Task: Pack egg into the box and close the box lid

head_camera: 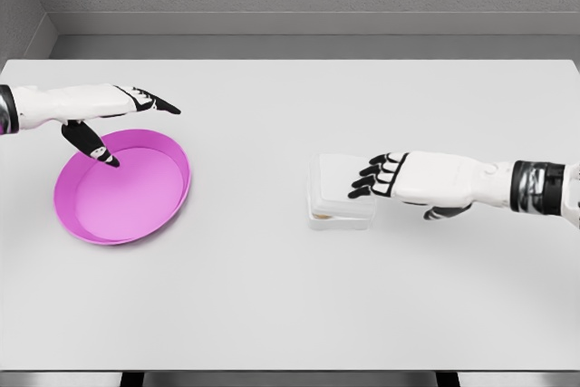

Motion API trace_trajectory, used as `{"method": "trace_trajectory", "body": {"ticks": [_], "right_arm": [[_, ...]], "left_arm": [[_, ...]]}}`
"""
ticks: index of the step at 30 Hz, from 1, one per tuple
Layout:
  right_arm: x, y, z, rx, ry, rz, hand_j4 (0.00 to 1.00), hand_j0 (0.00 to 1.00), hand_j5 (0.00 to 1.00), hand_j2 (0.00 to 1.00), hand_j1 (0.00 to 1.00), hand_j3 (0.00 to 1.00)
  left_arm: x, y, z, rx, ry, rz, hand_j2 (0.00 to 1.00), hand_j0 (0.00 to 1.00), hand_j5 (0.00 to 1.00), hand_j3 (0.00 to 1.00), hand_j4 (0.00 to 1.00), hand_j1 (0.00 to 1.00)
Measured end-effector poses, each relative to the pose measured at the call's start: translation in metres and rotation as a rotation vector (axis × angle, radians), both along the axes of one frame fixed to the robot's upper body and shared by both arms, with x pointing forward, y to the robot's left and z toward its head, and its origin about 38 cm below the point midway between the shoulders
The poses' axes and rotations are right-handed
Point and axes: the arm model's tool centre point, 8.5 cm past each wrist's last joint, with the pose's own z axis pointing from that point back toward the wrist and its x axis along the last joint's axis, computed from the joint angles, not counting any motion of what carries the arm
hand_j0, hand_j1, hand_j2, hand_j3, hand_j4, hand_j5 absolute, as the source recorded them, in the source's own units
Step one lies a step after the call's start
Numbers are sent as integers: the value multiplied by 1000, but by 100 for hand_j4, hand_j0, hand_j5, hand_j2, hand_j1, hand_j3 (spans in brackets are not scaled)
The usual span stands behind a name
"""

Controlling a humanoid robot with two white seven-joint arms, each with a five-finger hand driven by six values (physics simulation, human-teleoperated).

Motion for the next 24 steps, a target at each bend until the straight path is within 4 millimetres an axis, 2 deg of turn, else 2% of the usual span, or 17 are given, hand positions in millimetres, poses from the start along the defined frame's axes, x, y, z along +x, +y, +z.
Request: {"method": "trace_trajectory", "body": {"ticks": [4,12,19,24], "right_arm": [[-2,7,-5,3,13,17,100,100,100,100,100,100],[3,17,1,28,-7,32,100,100,100,100,100,100],[4,22,0,35,-7,37,100,100,100,100,100,100],[5,23,-5,10,-19,34,100,100,100,100,100,100]], "left_arm": [[0,0,-1,0,1,0,100,100,100,100,100,100],[1,3,1,0,0,8,100,100,100,100,100,100],[5,44,5,-1,3,123,100,100,100,100,100,100],[4,53,3,4,9,148,100,100,100,100,100,100]]}}
